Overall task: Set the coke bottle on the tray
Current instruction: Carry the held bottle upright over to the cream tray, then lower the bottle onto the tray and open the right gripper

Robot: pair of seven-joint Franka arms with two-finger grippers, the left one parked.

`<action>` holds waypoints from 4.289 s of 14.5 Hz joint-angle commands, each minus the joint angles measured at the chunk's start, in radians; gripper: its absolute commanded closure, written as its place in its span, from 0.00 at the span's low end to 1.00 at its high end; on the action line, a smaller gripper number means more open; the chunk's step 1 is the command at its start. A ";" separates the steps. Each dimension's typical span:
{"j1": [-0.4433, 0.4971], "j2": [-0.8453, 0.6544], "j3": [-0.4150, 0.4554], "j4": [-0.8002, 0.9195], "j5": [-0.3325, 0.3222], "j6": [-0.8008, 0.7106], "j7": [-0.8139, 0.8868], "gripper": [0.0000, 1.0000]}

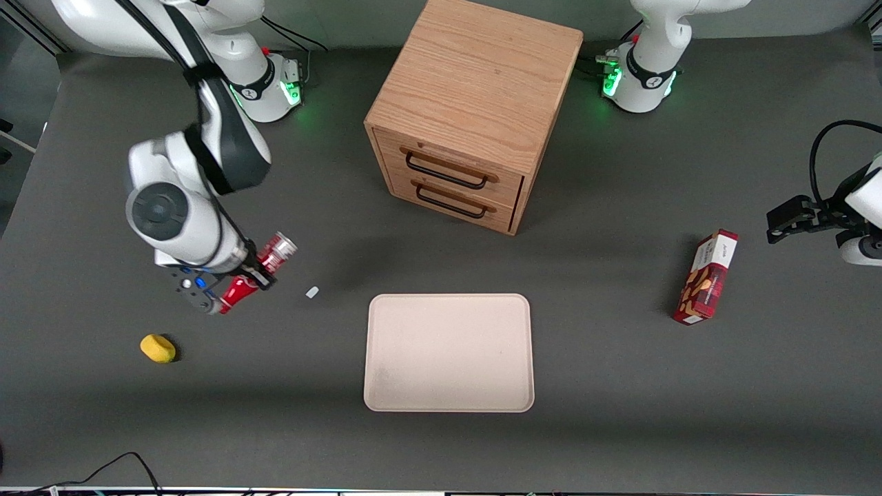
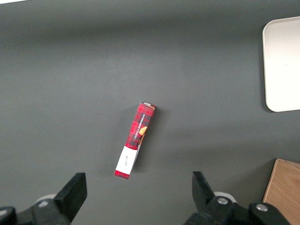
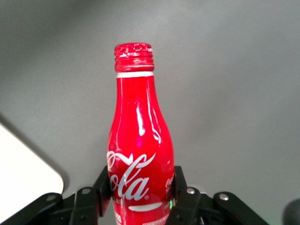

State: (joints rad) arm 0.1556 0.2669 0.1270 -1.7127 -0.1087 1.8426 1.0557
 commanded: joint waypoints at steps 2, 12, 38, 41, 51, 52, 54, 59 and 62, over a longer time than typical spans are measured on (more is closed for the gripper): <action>-0.028 -0.020 0.006 0.235 0.057 -0.268 -0.100 1.00; 0.022 0.282 0.008 0.692 0.087 -0.490 -0.157 1.00; 0.263 0.847 -0.044 0.805 0.083 0.201 -0.585 1.00; 0.263 0.847 -0.044 0.802 0.081 0.204 -0.592 1.00; 0.263 0.845 -0.050 0.800 0.080 0.202 -0.596 0.00; 0.263 0.845 -0.050 0.800 0.078 0.201 -0.596 0.00; 0.263 0.844 -0.050 0.800 0.080 0.201 -0.596 0.00; 0.263 0.842 -0.052 0.800 0.078 0.193 -0.596 0.00; 0.262 0.836 -0.050 0.798 0.080 0.184 -0.596 0.00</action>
State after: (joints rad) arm 0.4071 1.1017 0.0893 -0.9380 -0.0277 2.0452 0.4767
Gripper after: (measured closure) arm 0.000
